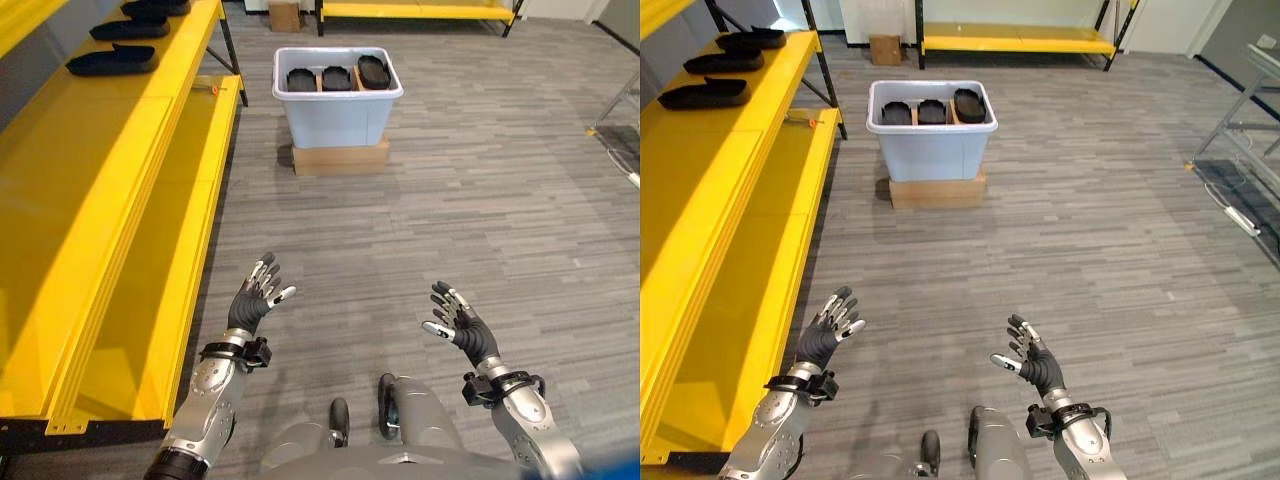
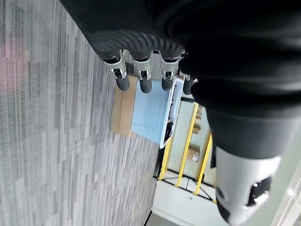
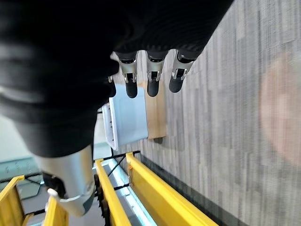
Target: Move parts from the plastic box to the shelf.
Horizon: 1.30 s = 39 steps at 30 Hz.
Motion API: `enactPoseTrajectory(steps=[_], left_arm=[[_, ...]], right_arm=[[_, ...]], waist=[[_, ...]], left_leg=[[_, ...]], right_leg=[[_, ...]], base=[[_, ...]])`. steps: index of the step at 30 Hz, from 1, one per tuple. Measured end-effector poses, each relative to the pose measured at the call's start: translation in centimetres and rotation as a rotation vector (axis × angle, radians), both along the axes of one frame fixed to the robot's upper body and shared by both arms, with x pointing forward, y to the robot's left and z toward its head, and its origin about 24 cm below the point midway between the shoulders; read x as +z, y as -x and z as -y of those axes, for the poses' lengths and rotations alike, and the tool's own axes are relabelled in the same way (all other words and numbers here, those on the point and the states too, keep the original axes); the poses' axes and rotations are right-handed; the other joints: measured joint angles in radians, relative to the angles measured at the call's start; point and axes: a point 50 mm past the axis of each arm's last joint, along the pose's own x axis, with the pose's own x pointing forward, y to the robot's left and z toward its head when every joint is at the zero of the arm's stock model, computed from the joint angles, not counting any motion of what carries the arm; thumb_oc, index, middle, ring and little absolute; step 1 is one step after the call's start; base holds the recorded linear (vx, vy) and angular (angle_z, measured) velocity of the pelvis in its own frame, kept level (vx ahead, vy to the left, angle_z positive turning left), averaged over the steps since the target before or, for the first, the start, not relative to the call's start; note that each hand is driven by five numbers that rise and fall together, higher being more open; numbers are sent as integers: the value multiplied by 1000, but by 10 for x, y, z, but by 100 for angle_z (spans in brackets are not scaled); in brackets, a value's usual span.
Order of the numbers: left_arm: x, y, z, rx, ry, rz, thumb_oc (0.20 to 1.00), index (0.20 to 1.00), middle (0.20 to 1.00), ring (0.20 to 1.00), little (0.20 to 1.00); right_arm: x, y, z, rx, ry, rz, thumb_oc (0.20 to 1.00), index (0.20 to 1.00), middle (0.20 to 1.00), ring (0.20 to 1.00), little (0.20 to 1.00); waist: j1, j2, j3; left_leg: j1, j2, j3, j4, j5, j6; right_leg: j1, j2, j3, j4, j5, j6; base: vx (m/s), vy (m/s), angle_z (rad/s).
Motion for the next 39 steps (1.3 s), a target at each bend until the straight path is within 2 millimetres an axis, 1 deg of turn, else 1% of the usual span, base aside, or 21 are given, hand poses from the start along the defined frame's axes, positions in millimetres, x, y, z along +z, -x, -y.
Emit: enactPoseTrajectory(steps=[2,7,9,11,12,13,14,15,17,19,21,24,27,28,30,32,33,35,37,38,39], left_arm=[[-3,2,-1,-10,-4,-12,1000,1000,1000,1000,1000],[-14,14,9,-28,33,-59,1000,1000,1000,1000,1000],[-15,15,13,-46,41,-61,1000,1000,1000,1000,1000],[-12,10,14,-47,44,-45,1000,1000,1000,1000,1000],[-12,11,16,-56,47,-46,1000,1000,1000,1000,1000],[-11,8,18,-59,55,-36,1000,1000,1000,1000,1000],[-8,4,19,-61,60,-23,1000,1000,1000,1000,1000],[-7,4,19,-66,55,-21,1000,1000,1000,1000,1000],[-7,5,16,-59,50,-24,1000,1000,1000,1000,1000],[-10,7,17,-50,65,-39,1000,1000,1000,1000,1000],[-13,11,15,-43,63,-53,1000,1000,1000,1000,1000],[-15,13,14,-39,64,-59,1000,1000,1000,1000,1000],[-14,13,14,-38,62,-57,1000,1000,1000,1000,1000],[-15,14,11,-28,58,-63,1000,1000,1000,1000,1000],[-14,14,6,-11,52,-57,1000,1000,1000,1000,1000],[-9,10,0,-11,28,-42,1000,1000,1000,1000,1000],[-6,6,1,-14,30,-26,1000,1000,1000,1000,1000],[-3,2,5,-21,40,-8,1000,1000,1000,1000,1000],[0,0,3,-5,36,2,1000,1000,1000,1000,1000],[1,1,2,-5,23,1,1000,1000,1000,1000,1000],[0,2,-3,7,2,-9,1000,1000,1000,1000,1000]], right_arm=[[0,-1,0,4,-1,1,1000,1000,1000,1000,1000],[-8,9,0,2,-2,-43,1000,1000,1000,1000,1000],[-6,7,1,0,-7,-34,1000,1000,1000,1000,1000],[-3,0,0,6,-8,-18,1000,1000,1000,1000,1000],[0,-3,3,4,-2,4,1000,1000,1000,1000,1000],[1,-5,6,4,9,9,1000,1000,1000,1000,1000],[-2,-4,9,0,26,-9,1000,1000,1000,1000,1000],[-3,-4,10,-3,30,-13,1000,1000,1000,1000,1000],[-4,-2,11,-17,27,-22,1000,1000,1000,1000,1000],[-1,-6,15,-50,18,-10,1000,1000,1000,1000,1000],[-1,-7,15,-52,22,-5,1000,1000,1000,1000,1000],[0,-8,17,-52,34,-4,1000,1000,1000,1000,1000],[1,-10,16,-48,35,2,1000,1000,1000,1000,1000],[0,-9,15,-47,29,-4,1000,1000,1000,1000,1000],[0,-9,8,-27,9,0,1000,1000,1000,1000,1000],[-1,-3,3,-10,-15,-6,1000,1000,1000,1000,1000],[-2,-2,3,-16,-20,-8,1000,1000,1000,1000,1000],[-3,0,-2,-10,-39,-15,1000,1000,1000,1000,1000],[-2,-1,-7,6,-51,-5,1000,1000,1000,1000,1000],[-1,-2,-7,4,-53,0,1000,1000,1000,1000,1000],[-1,0,-8,7,-55,-6,1000,1000,1000,1000,1000]], waist=[[-5,-18,-4],[-7,-46,-99],[-10,-13,-118],[-7,-12,-111],[-1,-20,-104],[1,-9,-98],[22,-15,-80],[25,-27,-73],[33,-58,-47],[64,-75,-2],[74,-54,-2],[71,-27,-2],[81,-8,-10],[85,-13,-11],[109,-48,-20],[99,-85,-43],[95,-85,-43],[88,-63,-48],[82,-68,-51],[70,-51,-50],[69,-8,-22]], left_leg=[[39,-15,-8,-16,-7,-13],[136,15,-68,16,-119,-40],[142,70,-68,51,-144,-88],[67,85,-60,247,-185,-131],[-31,91,-71,450,-158,-183],[-82,94,-69,563,-136,-197],[-210,120,-67,817,-61,-202],[-244,126,-60,862,-58,-186],[-297,133,-22,804,-70,-167],[-359,142,8,518,-59,-161],[-348,171,36,216,-2,-159],[-285,186,39,-87,93,-180],[-232,183,35,-135,138,-166],[-180,180,24,-145,196,-143],[-174,147,32,-67,223,-129],[-184,106,52,-11,184,-78],[-183,99,55,-5,171,-70],[-167,94,51,-6,151,-52],[-145,53,52,6,130,-21],[-112,26,39,12,92,19],[-56,23,19,5,73,38]], right_leg=[[18,-25,11,-142,80,-11],[133,12,30,-149,202,-81],[150,61,5,-116,168,-122],[176,74,-6,-117,145,-144],[194,100,-18,-111,95,-185],[203,111,-25,-108,79,-195],[226,124,-18,-108,50,-207],[234,125,-18,-104,41,-222],[263,114,-7,-107,23,-244],[318,113,9,-136,7,-243],[366,128,4,-183,6,-216],[462,134,22,-236,-12,-185],[536,131,61,-259,-46,-146],[574,120,88,-259,-74,-133],[572,77,123,-185,-135,-107],[567,39,112,-133,-149,-97],[550,36,108,-86,-149,-95],[423,23,109,185,-160,-54],[330,-13,114,401,-133,0],[242,-30,118,577,-129,16],[164,-23,95,672,-134,13]], base=[[305,-140,17],[375,-190,30],[254,-158,18],[186,-200,10],[291,-310,2],[240,-206,-7],[331,-237,-13],[297,-118,-7],[322,-41,2],[444,48,-27],[421,92,-27],[433,97,-11],[407,128,-32],[563,215,-57],[455,181,-72],[394,190,-29],[294,177,12],[219,170,8],[317,189,19],[567,179,42],[555,120,44]])
